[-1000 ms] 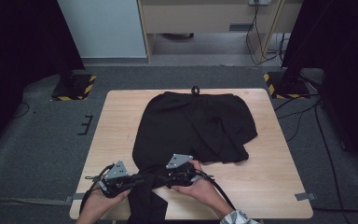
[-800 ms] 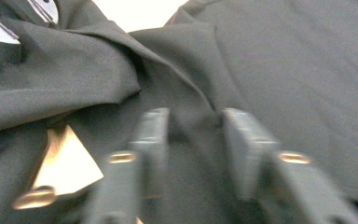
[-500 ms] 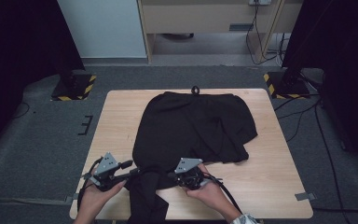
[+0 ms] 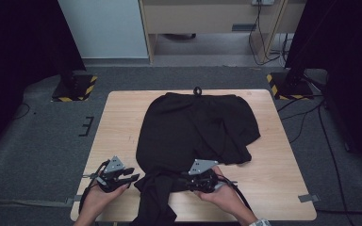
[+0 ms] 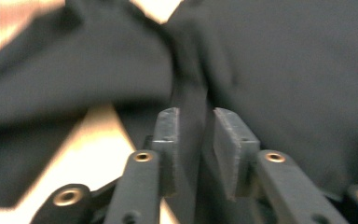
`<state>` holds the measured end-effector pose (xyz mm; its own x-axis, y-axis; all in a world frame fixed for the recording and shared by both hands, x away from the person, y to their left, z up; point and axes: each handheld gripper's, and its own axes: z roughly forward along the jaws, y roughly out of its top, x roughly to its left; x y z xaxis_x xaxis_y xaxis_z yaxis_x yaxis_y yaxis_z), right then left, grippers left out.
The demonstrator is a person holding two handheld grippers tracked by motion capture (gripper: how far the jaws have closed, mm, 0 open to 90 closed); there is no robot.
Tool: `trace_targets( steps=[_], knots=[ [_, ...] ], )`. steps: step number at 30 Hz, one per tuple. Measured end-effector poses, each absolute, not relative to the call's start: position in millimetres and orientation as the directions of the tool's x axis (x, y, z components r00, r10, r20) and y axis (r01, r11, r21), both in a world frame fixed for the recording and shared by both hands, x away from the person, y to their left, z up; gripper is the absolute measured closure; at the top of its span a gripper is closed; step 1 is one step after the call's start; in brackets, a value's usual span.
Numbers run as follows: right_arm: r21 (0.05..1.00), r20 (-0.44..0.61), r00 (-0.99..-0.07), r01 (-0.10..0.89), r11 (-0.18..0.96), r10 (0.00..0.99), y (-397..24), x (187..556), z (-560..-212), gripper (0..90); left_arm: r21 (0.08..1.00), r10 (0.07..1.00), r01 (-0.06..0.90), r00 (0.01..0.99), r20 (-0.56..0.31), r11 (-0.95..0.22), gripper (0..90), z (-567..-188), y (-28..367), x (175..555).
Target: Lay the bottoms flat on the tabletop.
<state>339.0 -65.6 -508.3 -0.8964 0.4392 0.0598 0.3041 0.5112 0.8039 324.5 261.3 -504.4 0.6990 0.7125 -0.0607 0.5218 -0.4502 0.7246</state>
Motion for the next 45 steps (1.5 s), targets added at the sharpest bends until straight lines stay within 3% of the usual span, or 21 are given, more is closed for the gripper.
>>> trace_targets(
  steps=[6,11,14,15,16,17,28,32,35,45],
  knots=[
    [0.817,0.051,-0.909,0.277,0.506,0.414,-34,360,-497,65.0,0.714,0.670,0.497,0.740,-0.052,-0.493,57.7,-507,247,322],
    [0.771,0.033,-0.928,0.260,0.581,0.372,-10,360,-513,52.8,0.720,0.667,0.504,0.741,-0.076,-0.477,55.7,-513,243,325],
    [0.766,0.021,-0.927,0.256,0.590,0.375,-6,359,-516,58.6,0.707,0.662,0.501,0.747,-0.061,-0.499,55.6,-514,240,326],
    [0.767,0.016,-0.928,0.250,0.591,0.372,-5,359,-516,65.0,0.706,0.663,0.499,0.746,-0.055,-0.502,55.5,-514,239,326],
    [0.765,0.006,-0.934,0.234,0.600,0.357,-4,358,-516,85.7,0.707,0.665,0.499,0.745,-0.056,-0.500,55.7,-514,239,326],
    [0.764,0.005,-0.933,0.237,0.600,0.361,-4,358,-515,90.0,0.710,0.668,0.504,0.741,-0.064,-0.492,55.8,-514,240,326],
    [0.772,0.001,-0.931,0.233,0.592,0.365,-27,356,-511,90.0,0.680,0.667,0.517,0.743,-0.054,-0.520,56.4,-521,235,330],
    [0.787,0.001,-0.930,0.227,0.574,0.367,-31,354,-508,90.0,0.674,0.654,0.518,0.753,-0.068,-0.527,66.0,-521,233,331],
    [0.794,0.007,-0.929,0.230,0.563,0.370,-36,352,-508,90.0,0.661,0.646,0.523,0.760,-0.074,-0.539,85.7,-520,232,331],
    [0.796,0.010,-0.927,0.235,0.558,0.376,-63,338,-508,90.0,0.708,0.731,0.530,0.682,-0.029,-0.467,88.7,-501,264,327]
  ],
)
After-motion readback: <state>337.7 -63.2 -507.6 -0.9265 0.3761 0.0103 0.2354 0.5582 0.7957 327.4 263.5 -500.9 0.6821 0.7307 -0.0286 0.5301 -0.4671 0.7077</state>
